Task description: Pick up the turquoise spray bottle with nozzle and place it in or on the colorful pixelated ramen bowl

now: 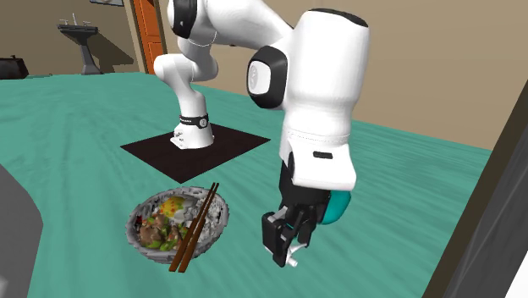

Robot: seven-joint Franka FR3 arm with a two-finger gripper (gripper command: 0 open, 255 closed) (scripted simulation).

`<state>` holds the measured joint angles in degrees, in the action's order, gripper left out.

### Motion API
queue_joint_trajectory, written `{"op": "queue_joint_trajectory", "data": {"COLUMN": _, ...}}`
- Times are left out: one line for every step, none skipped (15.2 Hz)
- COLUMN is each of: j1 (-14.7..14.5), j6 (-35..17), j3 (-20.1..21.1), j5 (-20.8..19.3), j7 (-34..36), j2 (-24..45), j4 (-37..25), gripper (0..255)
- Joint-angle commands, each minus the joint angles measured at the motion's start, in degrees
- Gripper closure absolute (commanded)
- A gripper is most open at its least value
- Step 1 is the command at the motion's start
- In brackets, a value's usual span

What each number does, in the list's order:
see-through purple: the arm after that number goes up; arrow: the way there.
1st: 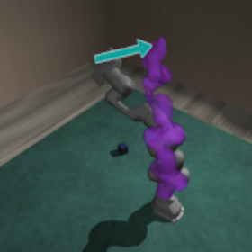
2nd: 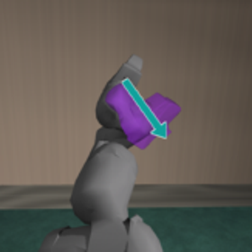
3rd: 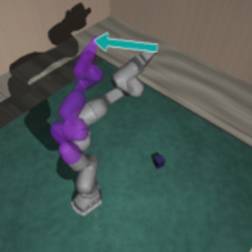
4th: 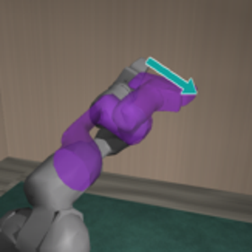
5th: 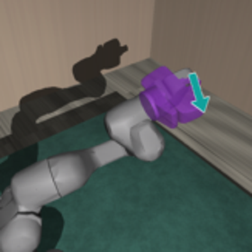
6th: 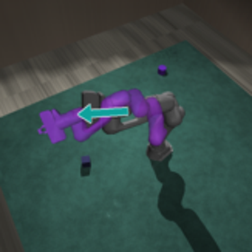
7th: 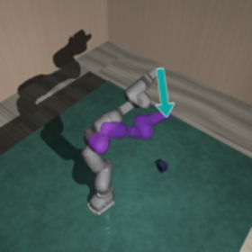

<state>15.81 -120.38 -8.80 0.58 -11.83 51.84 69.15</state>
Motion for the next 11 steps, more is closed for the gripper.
{"op": "queue_joint_trajectory", "data": {"j1": 0.0, "j6": 1.0, "j3": -0.1, "j5": -0.1, "j7": -0.1, "j2": -0.9, "j4": -0.2, "gripper": 255}}
{"op": "queue_joint_trajectory", "data": {"j1": -0.1, "j6": 1.5, "j3": -0.1, "j5": -0.1, "j7": -0.1, "j2": -1.3, "j4": -0.2, "gripper": 255}}
{"op": "queue_joint_trajectory", "data": {"j1": -0.1, "j6": 2.0, "j3": -0.1, "j5": -0.1, "j7": -0.1, "j2": -1.7, "j4": -0.3, "gripper": 255}}
{"op": "queue_joint_trajectory", "data": {"j1": -0.1, "j6": 2.5, "j3": -0.1, "j5": -0.1, "j7": -0.2, "j2": -2.1, "j4": -0.4, "gripper": 255}}
{"op": "queue_joint_trajectory", "data": {"j1": -0.1, "j6": 3.0, "j3": -0.2, "j5": -0.1, "j7": -0.2, "j2": -2.5, "j4": -0.5, "gripper": 255}}
{"op": "queue_joint_trajectory", "data": {"j1": -0.1, "j6": 3.5, "j3": -0.2, "j5": -0.2, "j7": -0.2, "j2": -2.8, "j4": -0.7, "gripper": 255}}
{"op": "queue_joint_trajectory", "data": {"j1": -0.1, "j6": 4.0, "j3": -0.2, "j5": -0.2, "j7": -0.3, "j2": -3.2, "j4": -0.9, "gripper": 255}}
{"op": "queue_joint_trajectory", "data": {"j1": -0.1, "j6": 4.6, "j3": -0.2, "j5": -0.2, "j7": -0.3, "j2": -3.5, "j4": -1.0, "gripper": 255}}
{"op": "queue_joint_trajectory", "data": {"j1": -0.1, "j6": 5.1, "j3": -0.3, "j5": -0.2, "j7": -0.3, "j2": -3.9, "j4": -1.2, "gripper": 255}}
{"op": "queue_joint_trajectory", "data": {"j1": -0.1, "j6": 5.6, "j3": -0.3, "j5": -0.3, "j7": -0.4, "j2": -4.2, "j4": -1.5, "gripper": 255}}
{"op": "queue_joint_trajectory", "data": {"j1": -0.1, "j6": 6.2, "j3": -0.3, "j5": -0.3, "j7": -0.4, "j2": -4.5, "j4": -1.8, "gripper": 255}}
